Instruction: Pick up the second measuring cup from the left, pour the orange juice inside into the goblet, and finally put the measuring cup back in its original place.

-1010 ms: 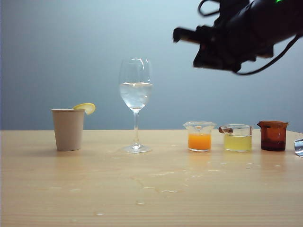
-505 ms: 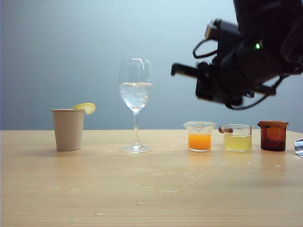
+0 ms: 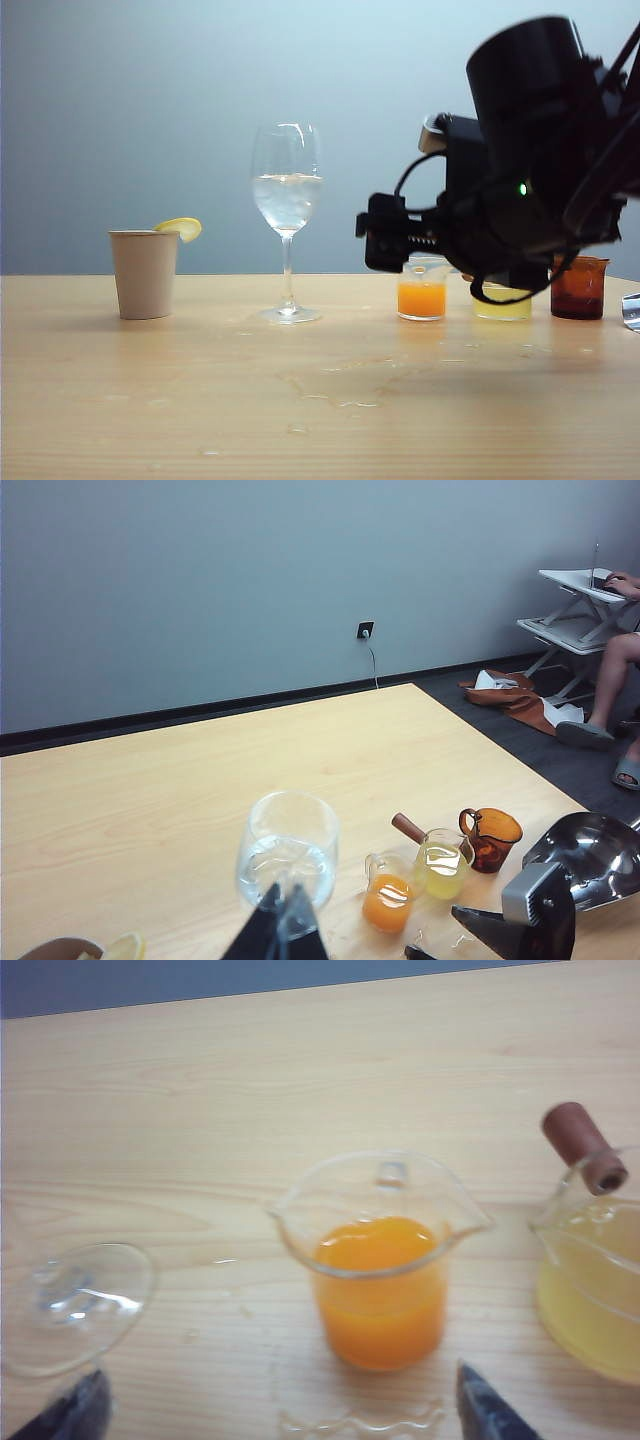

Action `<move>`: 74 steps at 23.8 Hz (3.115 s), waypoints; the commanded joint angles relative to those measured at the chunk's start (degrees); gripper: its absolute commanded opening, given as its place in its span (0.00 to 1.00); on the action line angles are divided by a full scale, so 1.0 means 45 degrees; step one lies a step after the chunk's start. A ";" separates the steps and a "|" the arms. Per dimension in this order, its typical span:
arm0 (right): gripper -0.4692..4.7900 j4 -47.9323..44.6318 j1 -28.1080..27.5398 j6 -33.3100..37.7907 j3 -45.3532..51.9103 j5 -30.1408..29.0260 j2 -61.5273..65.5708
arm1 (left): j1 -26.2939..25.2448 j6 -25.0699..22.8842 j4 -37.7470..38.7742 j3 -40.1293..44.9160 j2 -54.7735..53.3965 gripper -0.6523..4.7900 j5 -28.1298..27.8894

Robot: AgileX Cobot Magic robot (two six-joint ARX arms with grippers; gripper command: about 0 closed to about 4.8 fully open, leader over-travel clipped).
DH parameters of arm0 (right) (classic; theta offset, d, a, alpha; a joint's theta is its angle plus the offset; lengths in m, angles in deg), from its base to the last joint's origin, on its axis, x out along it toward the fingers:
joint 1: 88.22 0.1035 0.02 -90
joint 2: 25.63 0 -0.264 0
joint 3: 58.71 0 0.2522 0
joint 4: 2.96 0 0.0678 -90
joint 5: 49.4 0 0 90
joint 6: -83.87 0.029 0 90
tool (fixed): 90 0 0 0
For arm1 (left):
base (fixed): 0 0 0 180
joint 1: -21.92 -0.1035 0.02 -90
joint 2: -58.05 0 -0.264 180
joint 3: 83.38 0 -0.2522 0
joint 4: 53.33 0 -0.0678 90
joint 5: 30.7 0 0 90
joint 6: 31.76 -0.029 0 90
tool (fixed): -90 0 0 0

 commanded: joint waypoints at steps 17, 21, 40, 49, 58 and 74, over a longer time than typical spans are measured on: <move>1.00 -0.1151 -0.1268 -0.0029 -0.2132 -0.0991 0.2696 | 0.0005 0.0034 -0.0748 -0.0078 0.0010 0.11 0.0423; 1.00 -0.1103 -0.1486 -0.0034 -0.2186 -0.0835 0.2837 | 0.0005 0.0034 -0.0758 -0.0078 0.0010 0.11 0.0423; 1.00 -0.1127 -0.1695 -0.0126 -0.3381 -0.1651 0.4197 | 0.0005 0.0034 -0.0763 -0.0078 0.0010 0.11 0.0427; 1.00 -0.1098 -0.1972 -0.0121 -0.3444 -0.1661 0.4250 | 0.0005 0.0034 -0.0758 -0.0073 0.0010 0.11 0.0427; 0.89 -0.0845 -0.1972 -0.0121 -0.3444 -0.1690 0.4255 | 0.0005 0.0034 -0.0767 -0.0078 0.0010 0.11 0.0427; 0.60 -0.0811 -0.1967 -0.0330 -0.3444 -0.1744 0.4255 | 0.0005 0.0034 -0.0763 -0.0073 0.0010 0.11 0.0427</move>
